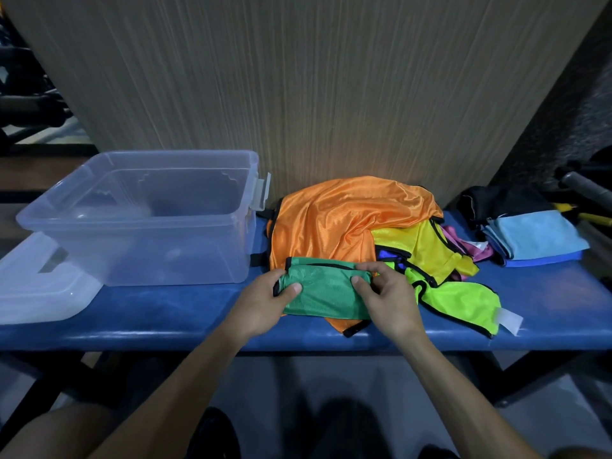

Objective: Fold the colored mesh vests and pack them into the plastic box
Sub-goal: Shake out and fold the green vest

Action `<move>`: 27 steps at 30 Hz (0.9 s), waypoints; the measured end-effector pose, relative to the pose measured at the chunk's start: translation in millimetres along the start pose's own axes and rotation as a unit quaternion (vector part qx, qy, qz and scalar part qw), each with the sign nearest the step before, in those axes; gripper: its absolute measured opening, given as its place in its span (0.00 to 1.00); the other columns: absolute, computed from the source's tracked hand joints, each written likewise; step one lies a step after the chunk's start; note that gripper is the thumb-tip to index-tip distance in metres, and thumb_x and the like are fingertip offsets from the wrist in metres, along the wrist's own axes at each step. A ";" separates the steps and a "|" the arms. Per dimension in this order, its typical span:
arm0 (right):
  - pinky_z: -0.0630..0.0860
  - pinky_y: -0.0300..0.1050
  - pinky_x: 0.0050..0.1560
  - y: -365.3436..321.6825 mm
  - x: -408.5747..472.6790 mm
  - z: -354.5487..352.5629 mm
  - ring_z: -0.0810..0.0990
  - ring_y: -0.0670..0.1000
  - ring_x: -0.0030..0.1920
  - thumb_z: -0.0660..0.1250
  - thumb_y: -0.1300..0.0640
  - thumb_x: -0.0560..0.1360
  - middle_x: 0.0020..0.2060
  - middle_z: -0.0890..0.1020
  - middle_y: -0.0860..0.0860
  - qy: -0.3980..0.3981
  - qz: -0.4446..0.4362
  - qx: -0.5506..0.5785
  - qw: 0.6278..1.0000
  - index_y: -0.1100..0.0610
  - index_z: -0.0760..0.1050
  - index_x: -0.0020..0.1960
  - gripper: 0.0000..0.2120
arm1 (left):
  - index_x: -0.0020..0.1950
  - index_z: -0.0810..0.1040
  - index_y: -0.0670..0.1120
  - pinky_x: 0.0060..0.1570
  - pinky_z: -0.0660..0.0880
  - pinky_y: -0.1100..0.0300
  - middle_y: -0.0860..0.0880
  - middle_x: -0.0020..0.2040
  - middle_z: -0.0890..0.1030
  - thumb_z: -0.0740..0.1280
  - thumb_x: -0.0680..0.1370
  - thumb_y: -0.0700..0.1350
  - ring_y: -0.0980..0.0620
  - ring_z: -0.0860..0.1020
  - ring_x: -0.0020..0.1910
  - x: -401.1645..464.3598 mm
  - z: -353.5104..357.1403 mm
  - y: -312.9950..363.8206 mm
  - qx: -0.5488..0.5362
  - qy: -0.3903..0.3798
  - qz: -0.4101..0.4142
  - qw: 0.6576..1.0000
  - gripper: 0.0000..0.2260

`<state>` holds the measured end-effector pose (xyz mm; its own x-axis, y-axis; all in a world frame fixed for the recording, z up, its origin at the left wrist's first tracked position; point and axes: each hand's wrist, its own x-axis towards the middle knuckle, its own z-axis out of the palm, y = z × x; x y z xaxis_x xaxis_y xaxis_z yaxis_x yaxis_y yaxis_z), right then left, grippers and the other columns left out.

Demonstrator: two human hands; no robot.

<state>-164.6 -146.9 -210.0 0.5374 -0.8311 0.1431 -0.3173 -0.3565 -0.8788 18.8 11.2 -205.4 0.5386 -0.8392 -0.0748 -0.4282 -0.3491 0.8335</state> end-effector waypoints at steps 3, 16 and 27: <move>0.74 0.44 0.32 -2.2 1.6 1.1 0.79 0.49 0.33 0.70 0.51 0.80 0.32 0.77 0.47 0.009 -0.013 -0.062 0.998 0.49 0.80 0.59 0.09 | 0.55 0.81 0.48 0.60 0.78 0.45 0.50 0.52 0.86 0.66 0.83 0.52 0.52 0.83 0.52 6.1 -1.1 10.5 -0.002 -0.018 -0.038 0.999 0.09; 0.77 0.50 0.45 -7.5 10.3 3.0 0.83 0.57 0.48 0.67 0.47 0.81 0.41 0.82 0.50 0.019 0.038 -0.061 0.997 0.52 0.78 0.57 0.10 | 0.49 0.78 0.43 0.42 0.76 0.43 0.44 0.40 0.81 0.59 0.84 0.56 0.45 0.79 0.39 12.0 14.6 28.7 0.056 0.086 -0.032 0.994 0.17; 0.79 0.53 0.54 -4.8 12.6 14.1 0.82 0.55 0.58 0.69 0.46 0.80 0.50 0.83 0.52 0.053 0.074 -0.043 0.995 0.53 0.78 0.60 0.14 | 0.60 0.76 0.48 0.42 0.70 0.63 0.53 0.49 0.79 0.55 0.87 0.50 0.58 0.76 0.46 23.8 27.5 21.6 -0.029 0.123 -0.068 0.990 0.12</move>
<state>-145.3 -149.7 -210.4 0.3964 -0.9157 0.0655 -0.4547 -0.2578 -0.8525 2.4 -27.8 -204.2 0.7517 -0.6568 -0.0593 -0.3015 -0.4222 0.8549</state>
